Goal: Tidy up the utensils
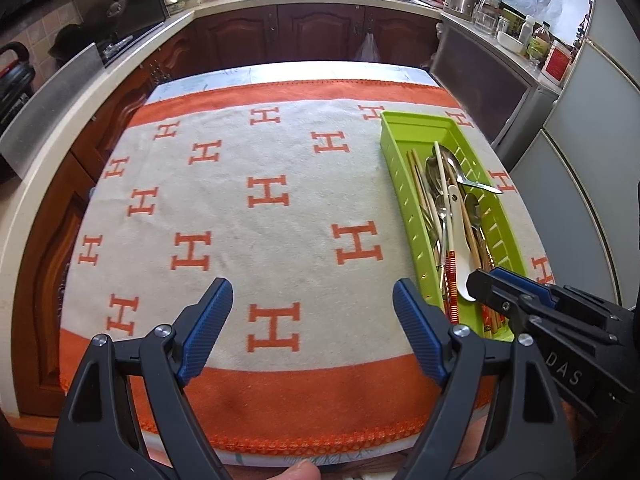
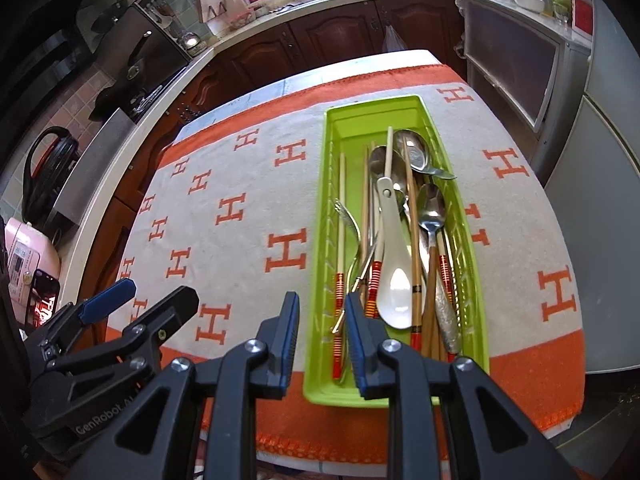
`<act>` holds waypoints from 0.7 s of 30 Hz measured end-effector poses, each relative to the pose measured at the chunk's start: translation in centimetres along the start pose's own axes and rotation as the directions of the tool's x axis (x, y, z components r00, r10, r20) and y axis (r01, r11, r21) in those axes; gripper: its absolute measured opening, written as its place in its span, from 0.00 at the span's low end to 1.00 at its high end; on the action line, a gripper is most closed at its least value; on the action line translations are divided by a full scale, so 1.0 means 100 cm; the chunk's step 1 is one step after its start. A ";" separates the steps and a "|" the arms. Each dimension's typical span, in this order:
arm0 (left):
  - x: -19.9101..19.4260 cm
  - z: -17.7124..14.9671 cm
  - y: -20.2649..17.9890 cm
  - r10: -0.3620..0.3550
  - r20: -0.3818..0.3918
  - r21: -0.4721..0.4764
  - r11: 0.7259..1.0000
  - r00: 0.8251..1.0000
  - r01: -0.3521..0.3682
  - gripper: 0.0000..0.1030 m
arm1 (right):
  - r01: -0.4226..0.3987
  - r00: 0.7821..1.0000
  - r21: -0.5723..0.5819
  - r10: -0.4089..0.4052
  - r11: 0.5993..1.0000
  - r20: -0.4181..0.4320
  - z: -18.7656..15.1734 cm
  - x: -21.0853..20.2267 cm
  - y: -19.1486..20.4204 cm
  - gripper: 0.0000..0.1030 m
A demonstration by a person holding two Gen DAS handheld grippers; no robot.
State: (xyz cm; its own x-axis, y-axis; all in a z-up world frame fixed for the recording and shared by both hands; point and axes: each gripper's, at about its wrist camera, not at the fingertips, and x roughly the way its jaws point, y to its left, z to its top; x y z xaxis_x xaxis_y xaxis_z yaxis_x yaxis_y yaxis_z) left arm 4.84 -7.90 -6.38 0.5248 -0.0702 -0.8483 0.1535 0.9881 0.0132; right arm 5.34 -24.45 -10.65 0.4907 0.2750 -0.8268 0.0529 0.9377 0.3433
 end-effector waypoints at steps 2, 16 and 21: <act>-0.009 -0.002 0.001 0.032 0.023 0.004 0.999 0.999 -0.032 0.79 | 0.005 1.000 -0.011 -0.005 1.000 0.019 -0.001 -0.006 0.004 0.23; -0.053 -0.005 0.019 0.120 0.059 -0.066 0.991 0.991 -0.116 0.80 | -0.038 0.990 -0.053 0.045 0.998 0.130 -0.006 -0.050 0.035 0.31; -0.068 -0.006 0.023 0.099 0.091 -0.082 0.992 0.991 -0.092 0.80 | -0.024 0.988 -0.075 0.035 0.997 0.151 -0.009 -0.055 0.044 0.34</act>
State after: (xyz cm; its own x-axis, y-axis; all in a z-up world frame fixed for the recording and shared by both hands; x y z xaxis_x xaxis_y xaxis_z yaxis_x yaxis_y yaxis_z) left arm 1.13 -5.01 -0.96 0.6113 0.0162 -0.7912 0.0351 0.9983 0.0476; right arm 2.07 -21.61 -4.95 0.6180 0.2726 -0.7374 -0.0246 0.9442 0.3284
